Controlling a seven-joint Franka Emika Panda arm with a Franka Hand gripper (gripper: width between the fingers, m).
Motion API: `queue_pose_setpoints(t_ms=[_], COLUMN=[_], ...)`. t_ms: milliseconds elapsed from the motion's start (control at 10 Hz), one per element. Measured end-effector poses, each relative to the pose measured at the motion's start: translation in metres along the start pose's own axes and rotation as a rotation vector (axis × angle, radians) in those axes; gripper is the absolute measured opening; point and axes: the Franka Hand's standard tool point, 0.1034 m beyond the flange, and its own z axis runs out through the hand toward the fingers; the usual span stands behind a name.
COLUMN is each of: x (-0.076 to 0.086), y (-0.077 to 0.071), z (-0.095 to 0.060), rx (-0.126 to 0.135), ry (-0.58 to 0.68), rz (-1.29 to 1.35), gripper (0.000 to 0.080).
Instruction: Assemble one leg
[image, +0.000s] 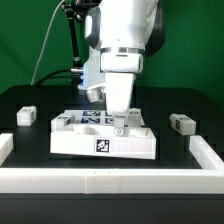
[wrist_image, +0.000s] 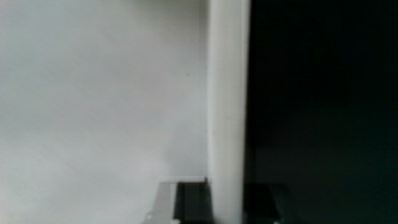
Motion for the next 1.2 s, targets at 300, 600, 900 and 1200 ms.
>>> queue_pose_setpoints(t_ms=[300,600,900,1200], x=[0.021,0.028,0.028,0.045], y=[-0.010,-0.006,-0.007,-0.006], z=[0.003,0.003,0.004,0.007], rx=[0.122,0.175,0.178,0.194], ry=[-0.056,-0.087,-0.089,-0.085], rz=[-0.109,-0.139,-0.129,-0.133], gripper=[0.0058,0.0058,0.0059,0.0059])
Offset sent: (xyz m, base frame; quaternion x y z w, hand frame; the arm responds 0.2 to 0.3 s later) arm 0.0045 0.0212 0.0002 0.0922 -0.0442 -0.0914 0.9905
